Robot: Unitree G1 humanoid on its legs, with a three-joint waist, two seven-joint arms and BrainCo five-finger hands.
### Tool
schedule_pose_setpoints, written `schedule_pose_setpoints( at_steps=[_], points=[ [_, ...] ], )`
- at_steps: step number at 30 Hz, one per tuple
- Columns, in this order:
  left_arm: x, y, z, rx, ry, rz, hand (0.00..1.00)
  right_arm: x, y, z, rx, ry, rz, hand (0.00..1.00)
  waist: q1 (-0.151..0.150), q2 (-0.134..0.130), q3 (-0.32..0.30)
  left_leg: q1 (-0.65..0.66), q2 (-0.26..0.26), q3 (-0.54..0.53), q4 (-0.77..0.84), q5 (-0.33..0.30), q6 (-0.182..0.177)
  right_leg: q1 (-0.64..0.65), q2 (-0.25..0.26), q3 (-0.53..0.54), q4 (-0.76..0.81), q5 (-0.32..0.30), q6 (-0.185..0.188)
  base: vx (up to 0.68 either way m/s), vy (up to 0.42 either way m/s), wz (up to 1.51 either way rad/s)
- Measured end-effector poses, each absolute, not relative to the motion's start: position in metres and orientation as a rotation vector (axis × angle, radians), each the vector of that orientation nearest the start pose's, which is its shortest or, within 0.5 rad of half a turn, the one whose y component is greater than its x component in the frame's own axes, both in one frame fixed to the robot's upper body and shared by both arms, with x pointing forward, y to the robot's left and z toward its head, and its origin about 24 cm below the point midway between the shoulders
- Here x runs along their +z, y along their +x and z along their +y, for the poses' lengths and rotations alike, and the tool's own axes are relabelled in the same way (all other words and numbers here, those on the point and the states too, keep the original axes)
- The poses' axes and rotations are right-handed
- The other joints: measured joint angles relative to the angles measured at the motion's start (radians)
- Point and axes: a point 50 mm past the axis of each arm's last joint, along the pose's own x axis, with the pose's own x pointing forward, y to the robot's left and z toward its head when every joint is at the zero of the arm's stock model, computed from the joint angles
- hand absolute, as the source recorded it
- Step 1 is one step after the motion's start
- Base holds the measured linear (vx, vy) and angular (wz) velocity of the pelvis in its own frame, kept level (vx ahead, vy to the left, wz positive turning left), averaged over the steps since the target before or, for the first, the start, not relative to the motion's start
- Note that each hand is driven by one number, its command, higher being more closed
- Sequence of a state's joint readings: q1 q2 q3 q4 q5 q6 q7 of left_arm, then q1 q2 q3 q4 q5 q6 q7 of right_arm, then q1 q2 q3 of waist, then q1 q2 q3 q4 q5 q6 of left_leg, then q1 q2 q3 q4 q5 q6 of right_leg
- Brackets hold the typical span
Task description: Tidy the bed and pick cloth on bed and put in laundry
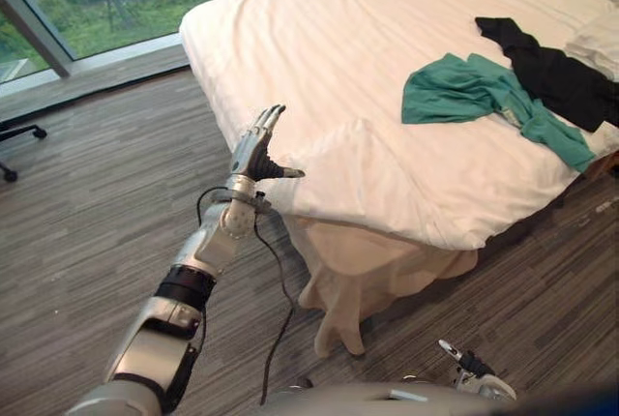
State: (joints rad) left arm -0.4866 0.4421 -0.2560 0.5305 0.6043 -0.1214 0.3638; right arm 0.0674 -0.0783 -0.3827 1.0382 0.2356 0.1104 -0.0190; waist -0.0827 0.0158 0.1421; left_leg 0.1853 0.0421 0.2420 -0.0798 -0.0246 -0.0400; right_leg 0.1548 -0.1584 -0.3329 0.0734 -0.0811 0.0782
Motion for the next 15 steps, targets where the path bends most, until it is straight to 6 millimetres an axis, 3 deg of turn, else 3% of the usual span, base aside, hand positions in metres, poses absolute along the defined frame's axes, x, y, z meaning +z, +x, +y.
schedule_pose_setpoints(
  at_steps=[3,6,7,9,12,15],
  points=[
    [0.084,0.347,0.202,0.16,1.234,-0.215,0.0,-0.16,0.087,-0.226,-0.566,0.381,1.122,0.0,-0.028,0.022,0.01,-0.061,-0.009,0.009,0.05,-0.011,0.003,-0.081,-0.024,0.018,0.071,0.0,0.001,-0.05,0.053,-0.18],
    [0.118,0.366,0.193,0.264,1.247,-0.296,0.0,-0.153,0.107,-0.237,-0.583,0.375,1.074,0.0,-0.043,0.076,0.064,-0.151,-0.037,0.025,0.059,-0.01,0.003,-0.213,-0.064,0.028,0.15,-0.012,0.014,-0.1,0.081,-0.11],
    [0.125,0.37,0.191,0.291,1.244,-0.305,0.0,-0.151,0.112,-0.238,-0.587,0.382,1.058,0.0,-0.046,0.083,0.082,-0.164,-0.046,0.027,0.062,-0.01,0.004,-0.232,-0.075,0.038,0.163,-0.021,0.015,-0.15,0.082,-0.09],
    [0.141,0.379,0.193,0.404,1.244,-0.305,0.0,-0.141,0.142,-0.241,-0.578,0.402,0.976,0.0,-0.077,0.103,0.144,-0.215,-0.077,0.053,0.067,-0.005,0.011,-0.299,-0.11,0.065,0.191,-0.056,0.034,-0.18,0.055,-0.1],
    [0.162,0.384,0.187,0.512,1.223,-0.348,0.0,-0.121,0.18,-0.245,-0.59,0.457,0.815,0.0,-0.095,0.135,0.215,-0.289,-0.079,0.083,0.059,0.014,0.023,-0.406,-0.121,0.084,0.236,-0.066,0.033,-0.17,0.005,-0.14],
    [0.185,0.389,0.177,0.586,1.174,-0.397,0.0,-0.107,0.197,-0.249,-0.624,0.517,0.69,0.0,-0.093,0.122,0.25,-0.345,-0.075,0.121,0.038,0.046,0.008,-0.507,-0.12,0.114,0.286,-0.071,0.023,-0.11,-0.042,-0.15]
  ],
)
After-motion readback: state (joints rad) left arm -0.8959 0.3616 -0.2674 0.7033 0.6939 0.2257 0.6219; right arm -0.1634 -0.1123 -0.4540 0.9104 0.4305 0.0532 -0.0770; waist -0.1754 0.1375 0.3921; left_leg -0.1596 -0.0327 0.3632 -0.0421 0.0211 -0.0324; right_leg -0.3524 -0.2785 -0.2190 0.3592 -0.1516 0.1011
